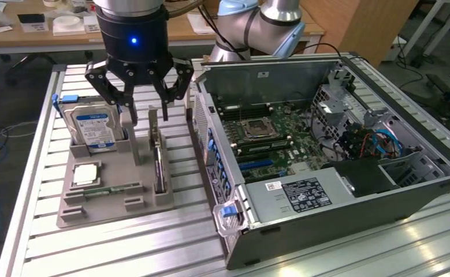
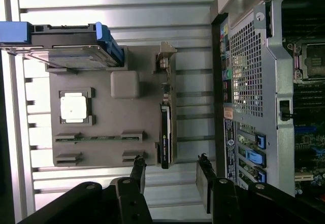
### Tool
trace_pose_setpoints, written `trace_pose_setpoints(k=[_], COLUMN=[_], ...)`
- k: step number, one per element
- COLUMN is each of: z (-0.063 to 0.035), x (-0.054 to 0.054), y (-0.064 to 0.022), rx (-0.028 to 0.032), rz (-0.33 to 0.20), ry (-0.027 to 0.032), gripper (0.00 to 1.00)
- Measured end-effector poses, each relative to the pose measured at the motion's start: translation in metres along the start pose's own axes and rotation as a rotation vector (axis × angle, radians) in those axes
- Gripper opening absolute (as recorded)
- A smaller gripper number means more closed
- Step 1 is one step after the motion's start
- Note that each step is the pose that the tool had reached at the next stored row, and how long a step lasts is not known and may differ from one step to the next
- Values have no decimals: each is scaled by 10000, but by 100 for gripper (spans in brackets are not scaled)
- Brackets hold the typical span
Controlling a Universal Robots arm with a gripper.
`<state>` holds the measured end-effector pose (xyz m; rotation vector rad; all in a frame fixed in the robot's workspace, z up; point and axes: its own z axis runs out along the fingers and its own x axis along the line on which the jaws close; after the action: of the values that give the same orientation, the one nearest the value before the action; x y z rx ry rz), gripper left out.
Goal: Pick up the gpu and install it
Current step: 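Pick up the gpu and move the gpu toward the slot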
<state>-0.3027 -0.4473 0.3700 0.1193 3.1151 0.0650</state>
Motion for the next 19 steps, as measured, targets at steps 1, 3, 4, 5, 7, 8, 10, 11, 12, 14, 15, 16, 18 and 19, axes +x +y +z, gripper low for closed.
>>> trace_pose_setpoints(k=[1, 3, 4, 5, 7, 8, 10, 11, 12, 14, 15, 16, 18, 19], z=[0, 1, 2, 2, 19, 32, 67, 85, 103, 139, 157, 175, 212, 230], x=[0, 0, 0, 0, 1, 1, 2, 2, 2, 3, 3, 4, 5, 5], y=[0, 0, 0, 0, -1, -1, -3, -3, -4, -6, -7, -7, -9, -10], rx=[-1, -2, -2, -2, -4, -3, -3, -3, -3, -2, -2, -2, -2, -3], rz=[0, 0, 0, 0, 0, 0, 0, 0, 0, 0, 0, 0, -1, 0], ry=[0, -2, -2, -2, -3, -2, -2, -2, -2, -2, -2, -1, -2, -3], gripper=[53, 53, 53, 53, 53, 53, 53, 53, 53, 53, 53, 53, 53, 53])
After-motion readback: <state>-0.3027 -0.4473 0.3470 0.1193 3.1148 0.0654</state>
